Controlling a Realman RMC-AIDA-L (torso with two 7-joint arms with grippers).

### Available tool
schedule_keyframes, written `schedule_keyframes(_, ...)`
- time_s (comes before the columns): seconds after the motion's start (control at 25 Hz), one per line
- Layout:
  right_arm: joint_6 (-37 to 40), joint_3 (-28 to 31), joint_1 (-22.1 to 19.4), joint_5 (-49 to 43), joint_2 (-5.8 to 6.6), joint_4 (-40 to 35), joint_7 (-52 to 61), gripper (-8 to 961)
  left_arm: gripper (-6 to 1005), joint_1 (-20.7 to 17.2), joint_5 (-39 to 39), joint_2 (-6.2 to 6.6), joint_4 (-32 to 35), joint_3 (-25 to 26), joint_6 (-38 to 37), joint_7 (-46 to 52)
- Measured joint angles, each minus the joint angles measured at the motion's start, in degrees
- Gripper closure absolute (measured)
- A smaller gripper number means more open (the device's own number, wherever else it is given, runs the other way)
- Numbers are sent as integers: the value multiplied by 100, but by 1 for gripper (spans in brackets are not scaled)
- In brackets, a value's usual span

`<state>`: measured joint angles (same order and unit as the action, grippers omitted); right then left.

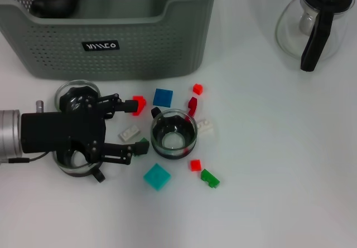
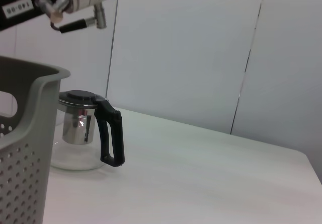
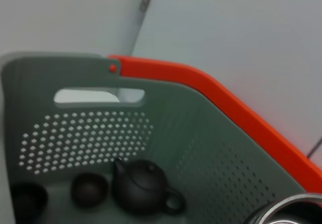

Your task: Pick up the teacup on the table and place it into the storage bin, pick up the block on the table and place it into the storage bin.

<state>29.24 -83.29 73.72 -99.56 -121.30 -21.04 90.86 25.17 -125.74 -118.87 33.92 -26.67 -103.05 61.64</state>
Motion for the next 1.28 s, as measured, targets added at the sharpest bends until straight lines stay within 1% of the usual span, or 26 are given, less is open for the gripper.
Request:
schedule_keyframes(0.32, -97, -50, -152, 29, -4, 43, -5, 896, 66, -10, 0, -43, 0, 4, 5, 22)
schedule_keyframes(0.8, -54, -48, -278, 43, 6, 51, 55, 897, 67, -12, -4, -61, 0, 4, 4, 23)
schedule_keyframes(1.28, 78, -58, -391, 268, 15, 54, 71, 897, 67, -28, -4, -58, 0, 4, 4, 15)
